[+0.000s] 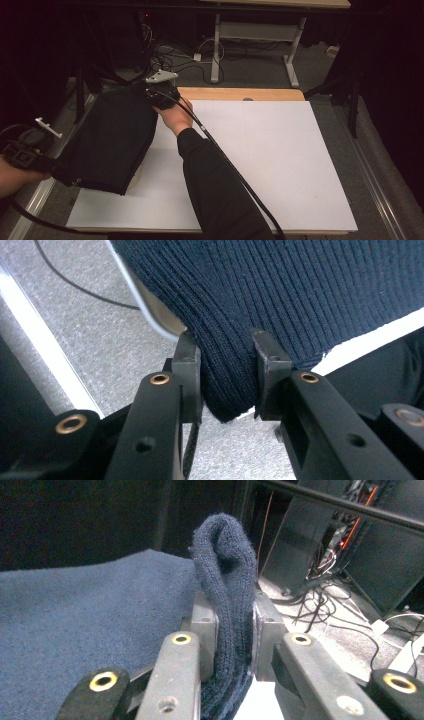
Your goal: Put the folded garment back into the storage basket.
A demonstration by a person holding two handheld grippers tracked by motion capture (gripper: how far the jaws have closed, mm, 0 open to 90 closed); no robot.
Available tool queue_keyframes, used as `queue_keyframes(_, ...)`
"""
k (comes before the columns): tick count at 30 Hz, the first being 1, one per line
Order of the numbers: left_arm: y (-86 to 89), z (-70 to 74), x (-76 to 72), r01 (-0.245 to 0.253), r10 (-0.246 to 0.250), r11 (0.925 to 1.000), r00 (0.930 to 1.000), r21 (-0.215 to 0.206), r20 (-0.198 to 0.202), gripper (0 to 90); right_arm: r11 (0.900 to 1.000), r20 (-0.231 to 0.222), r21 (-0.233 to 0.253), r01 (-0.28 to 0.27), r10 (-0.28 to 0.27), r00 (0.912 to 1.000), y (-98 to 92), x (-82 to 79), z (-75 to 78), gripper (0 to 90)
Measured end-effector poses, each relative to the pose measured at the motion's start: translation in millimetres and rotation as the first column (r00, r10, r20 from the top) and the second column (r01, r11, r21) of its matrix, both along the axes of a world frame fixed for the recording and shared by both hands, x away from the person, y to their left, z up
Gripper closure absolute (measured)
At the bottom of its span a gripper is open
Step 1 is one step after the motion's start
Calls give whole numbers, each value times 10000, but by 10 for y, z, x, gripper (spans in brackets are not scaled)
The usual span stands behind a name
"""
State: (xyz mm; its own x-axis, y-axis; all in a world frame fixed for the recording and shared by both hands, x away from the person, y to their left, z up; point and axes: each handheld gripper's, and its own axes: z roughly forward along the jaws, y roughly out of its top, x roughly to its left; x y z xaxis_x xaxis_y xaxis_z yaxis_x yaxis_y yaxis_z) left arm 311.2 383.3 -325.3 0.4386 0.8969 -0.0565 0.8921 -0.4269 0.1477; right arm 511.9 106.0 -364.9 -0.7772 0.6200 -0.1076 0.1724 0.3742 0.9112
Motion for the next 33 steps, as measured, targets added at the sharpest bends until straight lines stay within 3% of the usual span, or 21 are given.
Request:
queue_keyframes(7,76,-105,-7,-85,85,10000,9999,-44,-94,673,9997,-250,-224,-67,61,9997,145,71,-162,776)
queue_keyframes(12,67,-149,-10,96,-100,9986,9999,-514,-82,672,9995,-351,-328,-49,37,9994,162,165,-195,776)
queue_keyframes(16,44,-180,-5,108,-111,9991,9999,-404,-84,671,9987,-389,-499,-63,44,9992,177,204,-195,774)
queue_keyframes(20,29,-231,-2,160,-166,9993,9997,-325,-175,667,9973,-748,-739,-43,-12,9972,213,204,-326,764)
queue_keyframes(22,39,-236,1,106,-113,9993,9998,-368,-192,664,9981,-879,-618,-17,-37,9961,196,204,-369,751)
queue_keyframes(24,41,-238,6,57,-66,9993,9997,-373,-241,655,9984,-1016,-565,75,-132,9947,177,210,-383,693)
queue_keyframes(27,45,-230,20,48,-57,9993,9997,-369,-258,594,9997,-1364,-231,18,-49,9906,94,222,-346,515)
queue_keyframes(33,47,-195,64,-183,175,9994,9995,-300,-270,462,9993,-1383,296,-241,280,9900,-182,96,-259,325)
